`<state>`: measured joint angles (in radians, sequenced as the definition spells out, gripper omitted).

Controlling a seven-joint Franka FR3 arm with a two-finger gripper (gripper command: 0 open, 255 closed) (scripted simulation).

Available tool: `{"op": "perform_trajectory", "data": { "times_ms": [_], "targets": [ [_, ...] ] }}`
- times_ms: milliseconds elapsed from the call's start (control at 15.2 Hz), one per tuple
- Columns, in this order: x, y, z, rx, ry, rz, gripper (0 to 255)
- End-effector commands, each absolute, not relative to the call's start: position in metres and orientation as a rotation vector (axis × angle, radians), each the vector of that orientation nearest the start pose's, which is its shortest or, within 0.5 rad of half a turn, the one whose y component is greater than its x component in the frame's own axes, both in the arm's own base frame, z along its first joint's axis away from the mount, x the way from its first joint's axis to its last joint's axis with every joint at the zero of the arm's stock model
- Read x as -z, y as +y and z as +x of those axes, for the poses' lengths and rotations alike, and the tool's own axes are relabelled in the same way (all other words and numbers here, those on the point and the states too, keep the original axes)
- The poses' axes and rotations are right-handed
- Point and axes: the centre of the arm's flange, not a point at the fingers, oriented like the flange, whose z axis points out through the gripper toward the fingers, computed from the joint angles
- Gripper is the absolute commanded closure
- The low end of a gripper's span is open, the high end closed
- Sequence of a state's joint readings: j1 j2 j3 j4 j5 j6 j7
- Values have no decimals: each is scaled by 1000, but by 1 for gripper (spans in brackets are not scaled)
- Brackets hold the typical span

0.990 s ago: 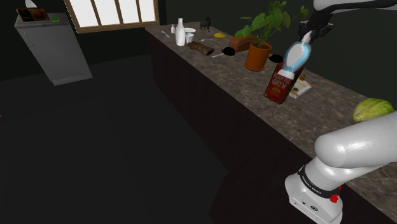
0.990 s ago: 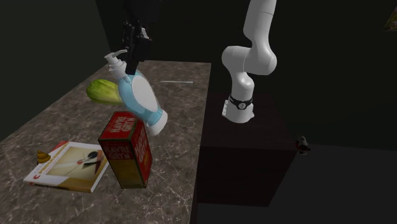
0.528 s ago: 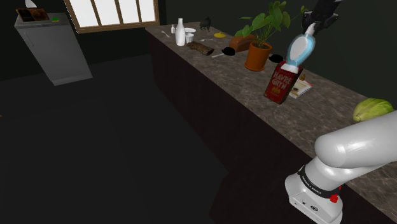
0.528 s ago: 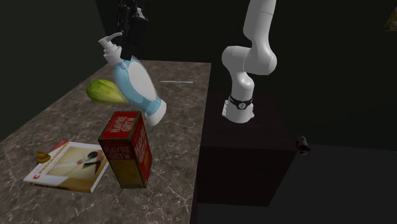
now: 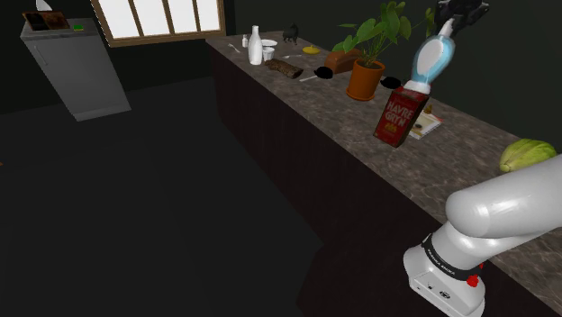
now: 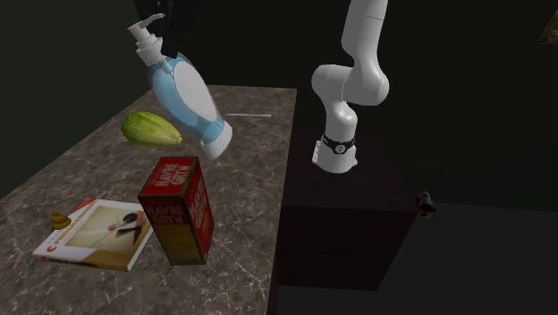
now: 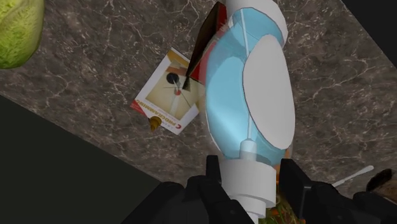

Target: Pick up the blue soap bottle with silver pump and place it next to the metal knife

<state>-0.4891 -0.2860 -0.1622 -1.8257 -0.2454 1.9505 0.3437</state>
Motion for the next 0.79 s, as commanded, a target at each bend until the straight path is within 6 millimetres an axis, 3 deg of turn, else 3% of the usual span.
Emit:
{"op": "perform_trajectory", "data": {
  "times_ms": [0,198,726],
  "targets": [
    [-700,-323,377,631,1532,-2965,255],
    [-711,-323,377,631,1532,-2965,255],
    [-678,-356,282,631,1532,-2965,255]
  ]
}}
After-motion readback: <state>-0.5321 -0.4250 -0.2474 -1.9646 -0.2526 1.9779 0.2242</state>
